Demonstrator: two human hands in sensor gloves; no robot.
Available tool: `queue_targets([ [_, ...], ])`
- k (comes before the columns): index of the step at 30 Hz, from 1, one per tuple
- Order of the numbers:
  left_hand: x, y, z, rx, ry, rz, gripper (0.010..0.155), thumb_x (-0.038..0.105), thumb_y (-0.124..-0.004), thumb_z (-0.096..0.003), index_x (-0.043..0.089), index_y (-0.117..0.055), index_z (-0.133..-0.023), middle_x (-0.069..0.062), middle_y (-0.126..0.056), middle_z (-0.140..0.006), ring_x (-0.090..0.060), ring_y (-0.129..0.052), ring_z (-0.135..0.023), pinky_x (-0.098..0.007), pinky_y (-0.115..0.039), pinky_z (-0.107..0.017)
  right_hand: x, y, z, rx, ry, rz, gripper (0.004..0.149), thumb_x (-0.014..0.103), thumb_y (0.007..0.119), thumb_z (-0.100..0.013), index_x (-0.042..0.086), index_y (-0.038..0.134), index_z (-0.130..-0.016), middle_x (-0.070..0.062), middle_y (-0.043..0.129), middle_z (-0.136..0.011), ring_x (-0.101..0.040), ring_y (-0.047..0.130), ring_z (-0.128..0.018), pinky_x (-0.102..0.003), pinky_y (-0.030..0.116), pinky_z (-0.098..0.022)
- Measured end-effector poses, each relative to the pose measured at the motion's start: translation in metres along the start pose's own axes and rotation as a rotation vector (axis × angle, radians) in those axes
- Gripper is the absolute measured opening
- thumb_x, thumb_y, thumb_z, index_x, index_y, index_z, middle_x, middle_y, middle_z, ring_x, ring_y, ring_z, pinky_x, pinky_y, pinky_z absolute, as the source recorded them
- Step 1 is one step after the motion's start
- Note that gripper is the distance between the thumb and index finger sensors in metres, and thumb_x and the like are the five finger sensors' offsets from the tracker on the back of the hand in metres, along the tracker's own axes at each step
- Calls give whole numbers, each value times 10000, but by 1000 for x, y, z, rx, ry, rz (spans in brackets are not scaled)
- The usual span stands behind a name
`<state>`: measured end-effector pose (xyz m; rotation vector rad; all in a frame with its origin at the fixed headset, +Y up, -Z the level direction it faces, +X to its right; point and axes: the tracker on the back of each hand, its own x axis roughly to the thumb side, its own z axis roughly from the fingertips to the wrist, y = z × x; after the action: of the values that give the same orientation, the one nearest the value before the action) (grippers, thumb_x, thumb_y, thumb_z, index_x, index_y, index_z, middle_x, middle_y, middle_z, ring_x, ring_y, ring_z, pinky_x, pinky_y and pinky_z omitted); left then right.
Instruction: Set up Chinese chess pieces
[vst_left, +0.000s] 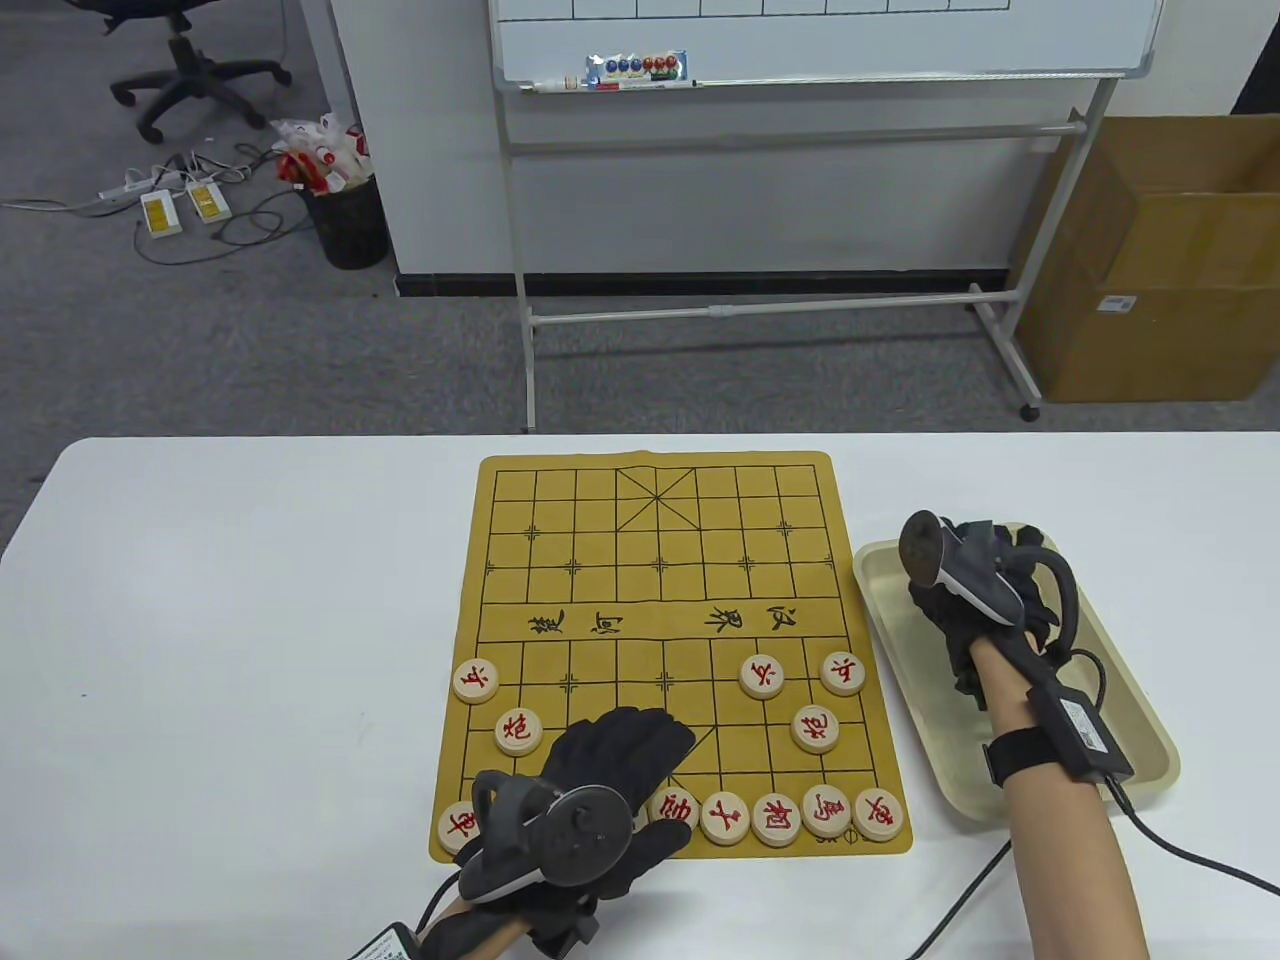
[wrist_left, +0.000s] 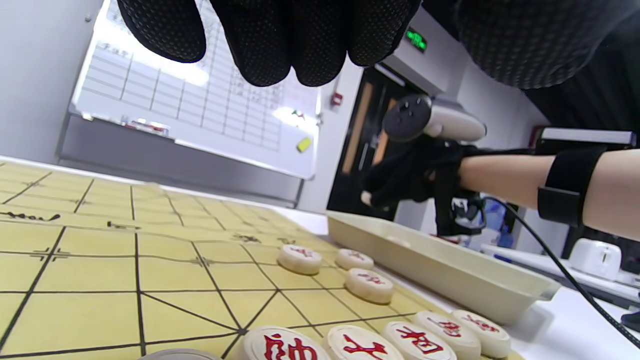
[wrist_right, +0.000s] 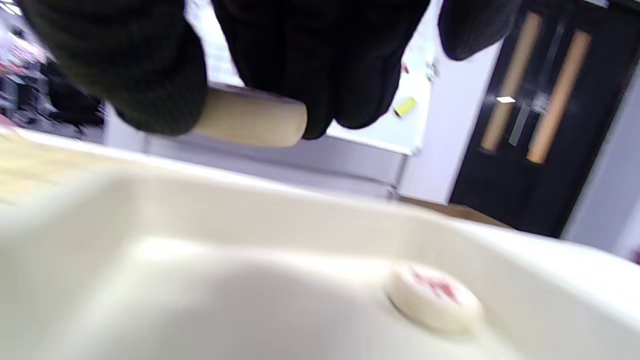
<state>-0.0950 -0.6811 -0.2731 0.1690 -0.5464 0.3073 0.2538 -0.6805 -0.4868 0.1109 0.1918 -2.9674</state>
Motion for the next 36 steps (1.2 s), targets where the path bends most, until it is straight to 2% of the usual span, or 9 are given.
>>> queue_targets([
  [3, 4, 0, 2, 1, -15, -14, 813, 603, -750, -347, 303, -530, -1070, -2, -616, -1149, -274, -660, -1082, -588, -593, -773, 43, -27, 19, -54, -225, -84, 749, 522, 853, -403, 198, 652, -1048, -49, 855, -993, -310, 838, -929, -642, 525, -762],
  [7, 6, 1, 4, 17, -20, -13, 809, 602, -749, -348, 304, -532, -1068, -1, -619, -1147, -273, -662, -1080, -589, -592, -773, 119, -33, 45, 10, -457, -151, 750, 525, 850, -402, 206, 647, -1050, -36, 854, -998, -299, 839, -938, -636, 531, -765],
  [13, 6, -3, 5, -6, -31, -33, 810, 603, -749, -346, 302, -537, -1068, -1, -625, -1144, -273, -668, -1076, -590, -596, -770, 197, -2, 62, 187, -606, -186, 749, 514, 856, -397, 210, 645, -1048, -26, 853, -999, -290, 835, -946, -640, 516, -770],
  [19, 9, -4, 5, -18, -42, -47, 814, 604, -749, -345, 303, -532, -1069, -2, -619, -1147, -274, -662, -1080, -591, -593, -772, 218, 31, 61, 219, -633, -81, 750, 515, 865, -393, 224, 635, -1046, -2, 849, -993, -275, 836, -941, -630, 527, -766],
  [24, 9, -5, 5, -23, -43, -61, 813, 604, -749, -346, 301, -534, -1069, -4, -622, -1146, -273, -665, -1079, -591, -593, -771, 210, 24, 60, 224, -620, -117, 791, 531, 846, -394, 219, 590, -1074, -22, 809, -1036, -299, 790, -988, -648, 493, -769],
  [28, 7, -4, 5, -18, -34, -61, 812, 604, -749, -346, 302, -535, -1069, -4, -624, -1145, -276, -668, -1077, -590, -594, -771, 173, -3, 45, 145, -485, -160, 775, 518, 834, -402, 221, 592, -1076, -41, 789, -1054, -319, 787, -997, -655, 486, -775],
  [32, 6, -3, 4, -16, -27, -56, 814, 604, -749, -346, 300, -534, -1069, -3, -624, -1145, -275, -666, -1078, -591, -593, -771, 94, -25, 14, 118, -215, -156, 789, 541, 832, -406, 238, 588, -1092, -84, 635, -1160, -378, 695, -1052, -662, 483, -778],
  [34, 5, -4, 4, -17, -23, -56, 813, 604, -749, -345, 302, -534, -1068, -4, -624, -1145, -276, -666, -1078, -591, -592, -772, 52, -22, -1, 215, -75, -102, 852, 576, 821, -411, 242, 508, -1130, -90, 514, -1210, -413, 605, -1090, -655, 467, -787],
  [36, 4, -4, 3, -23, -20, -58, 813, 603, -749, -347, 301, -533, -1070, -5, -622, -1146, -276, -666, -1077, -591, -593, -772, 14, -11, -10, 242, 53, -115, 862, 570, 825, -414, 228, 498, -1135, -105, 506, -1209, -403, 612, -1090, -643, 488, -784],
])
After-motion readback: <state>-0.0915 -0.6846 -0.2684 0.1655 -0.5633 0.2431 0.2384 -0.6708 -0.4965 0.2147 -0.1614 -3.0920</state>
